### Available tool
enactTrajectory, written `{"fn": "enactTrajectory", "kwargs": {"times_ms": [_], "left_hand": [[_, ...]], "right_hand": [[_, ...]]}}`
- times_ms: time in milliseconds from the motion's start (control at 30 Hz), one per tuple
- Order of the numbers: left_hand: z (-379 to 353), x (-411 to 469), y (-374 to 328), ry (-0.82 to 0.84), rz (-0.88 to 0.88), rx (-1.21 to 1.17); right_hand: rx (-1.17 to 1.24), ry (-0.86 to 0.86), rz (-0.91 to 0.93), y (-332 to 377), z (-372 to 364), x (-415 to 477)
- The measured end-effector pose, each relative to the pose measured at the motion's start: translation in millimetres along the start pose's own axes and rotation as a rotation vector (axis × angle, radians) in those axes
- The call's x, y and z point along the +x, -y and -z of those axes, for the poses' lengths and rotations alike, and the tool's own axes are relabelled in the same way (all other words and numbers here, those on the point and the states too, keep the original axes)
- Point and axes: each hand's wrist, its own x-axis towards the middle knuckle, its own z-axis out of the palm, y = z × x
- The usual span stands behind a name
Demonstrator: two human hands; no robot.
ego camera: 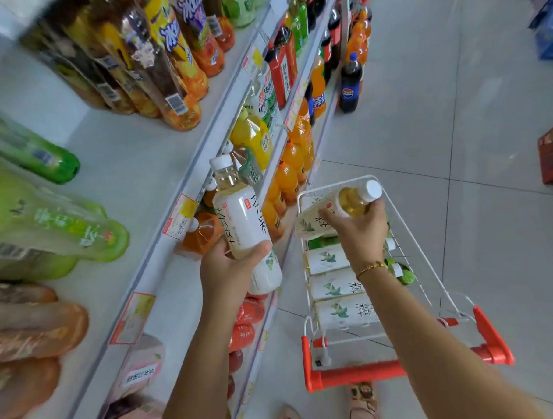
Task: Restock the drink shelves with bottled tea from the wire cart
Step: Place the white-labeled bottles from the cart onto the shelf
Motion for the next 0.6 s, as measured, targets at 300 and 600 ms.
{"fn": "enactTrajectory", "kwargs": {"times_ms": [300, 600], "left_hand": [[93, -97, -105, -0.088, -0.265, -0.184], [218, -239, -208, -0.252, -0.671, -0.272]], "right_hand": [[0.068, 0.376, 0.438, 187, 71, -81], [0.261, 0.587, 0.748, 349, 120, -201]]}}
